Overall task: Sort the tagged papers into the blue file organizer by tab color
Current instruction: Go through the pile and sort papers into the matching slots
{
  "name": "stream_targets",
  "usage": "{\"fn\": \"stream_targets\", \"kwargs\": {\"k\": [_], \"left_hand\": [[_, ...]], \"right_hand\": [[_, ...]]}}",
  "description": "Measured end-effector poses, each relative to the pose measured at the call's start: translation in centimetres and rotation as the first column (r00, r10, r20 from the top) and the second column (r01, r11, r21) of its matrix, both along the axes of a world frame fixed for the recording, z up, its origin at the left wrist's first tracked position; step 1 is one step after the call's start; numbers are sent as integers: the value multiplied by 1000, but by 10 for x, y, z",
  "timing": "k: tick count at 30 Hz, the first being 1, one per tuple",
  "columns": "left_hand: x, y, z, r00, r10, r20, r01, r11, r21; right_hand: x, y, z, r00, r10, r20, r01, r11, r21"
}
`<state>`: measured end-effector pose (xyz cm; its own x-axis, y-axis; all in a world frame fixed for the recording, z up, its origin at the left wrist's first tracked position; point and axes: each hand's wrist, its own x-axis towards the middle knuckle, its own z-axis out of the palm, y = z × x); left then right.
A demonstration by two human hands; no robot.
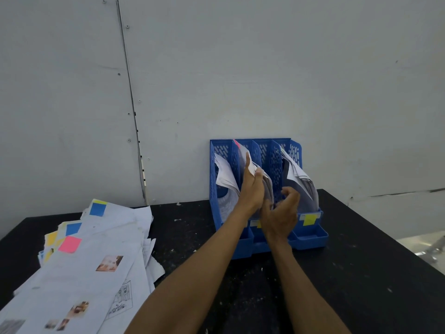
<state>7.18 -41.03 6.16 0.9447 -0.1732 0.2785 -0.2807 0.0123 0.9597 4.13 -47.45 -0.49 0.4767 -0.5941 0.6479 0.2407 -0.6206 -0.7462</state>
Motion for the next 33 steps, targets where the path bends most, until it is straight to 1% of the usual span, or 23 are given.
{"fn": "stream_targets", "kwargs": {"k": [1, 2, 4, 5, 6, 8, 10, 11, 12, 13, 14, 16, 17, 18, 19, 22, 25, 27, 30, 33], "left_hand": [[0, -1, -2, 1000, 10, -16, -10, 1000, 2], [-1, -2, -3, 1000, 17, -26, -17, 1000, -5], [-1, -2, -3, 999, 16, -28, -17, 1000, -18], [-2, -1, -2, 1000, 16, -20, -16, 1000, -23], [-2, -1, -2, 1000, 18, -10, -18, 999, -29], [-1, -1, 0, 1000, 26, 4, -26, 999, -29], [-2, -3, 4, 999, 26, 26, -25, 999, -21], [-3, -4, 7, 999, 33, 30, -32, 999, -8], [-3, -6, 10, 999, 42, 31, -42, 999, -5], [-4, -8, 13, 998, 51, 29, -51, 999, 5], [-2, -11, 14, 999, 45, 29, -46, 999, 20], [-2, -16, 15, 1000, -2, 6, 2, 995, 97], [-2, -17, 15, 999, -30, -22, 33, 990, 138], [-1, -18, 14, 997, -47, -54, 55, 985, 164], [0, -18, 15, 996, -52, -78, 65, 982, 177], [1, -18, 20, 991, -72, -110, 90, 981, 169], [-5, -19, 21, 982, -140, -124, 156, 978, 136], [-8, -19, 20, 978, -165, -130, 180, 978, 107], [-14, -15, 16, 989, -130, -72, 134, 989, 62], [-22, -2, 22, 998, -38, 45, 35, 997, 64]], "right_hand": [[3, -2, 0, 998, -29, -52, 30, 999, 29], [5, -5, 2, 992, -29, -122, 32, 999, 25], [14, -11, 1, 971, -2, -239, -11, 998, -56], [19, -14, 0, 965, 16, -260, -41, 995, -90], [23, -16, 1, 967, 27, -255, -56, 993, -105], [26, -18, 9, 986, 29, -162, -42, 996, -78], [26, -15, 27, 999, -32, -22, 32, 999, -32], [25, -12, 36, 997, -68, 22, 69, 997, -26], [26, -10, 43, 997, -76, 25, 77, 996, -45], [28, -9, 46, 998, -64, -16, 62, 993, -96], [29, -9, 46, 993, -57, -106, 37, 984, -177], [31, -12, 41, 940, -99, -326, -16, 942, -334], [31, -14, 38, 905, -117, -409, -43, 932, -361], [29, -16, 36, 884, -115, -453, -65, 930, -363], [27, -16, 36, 884, -105, -455, -72, 932, -356], [21, -17, 36, 935, -72, -347, -38, 953, -301], [19, -18, 31, 935, -55, -350, -56, 952, -301], [22, -19, 24, 950, -60, -307, -34, 956, -292], [21, -12, 22, 969, -117, -219, 68, 973, -220], [14, 8, 32, 987, -149, -58, 139, 978, -156]]}}
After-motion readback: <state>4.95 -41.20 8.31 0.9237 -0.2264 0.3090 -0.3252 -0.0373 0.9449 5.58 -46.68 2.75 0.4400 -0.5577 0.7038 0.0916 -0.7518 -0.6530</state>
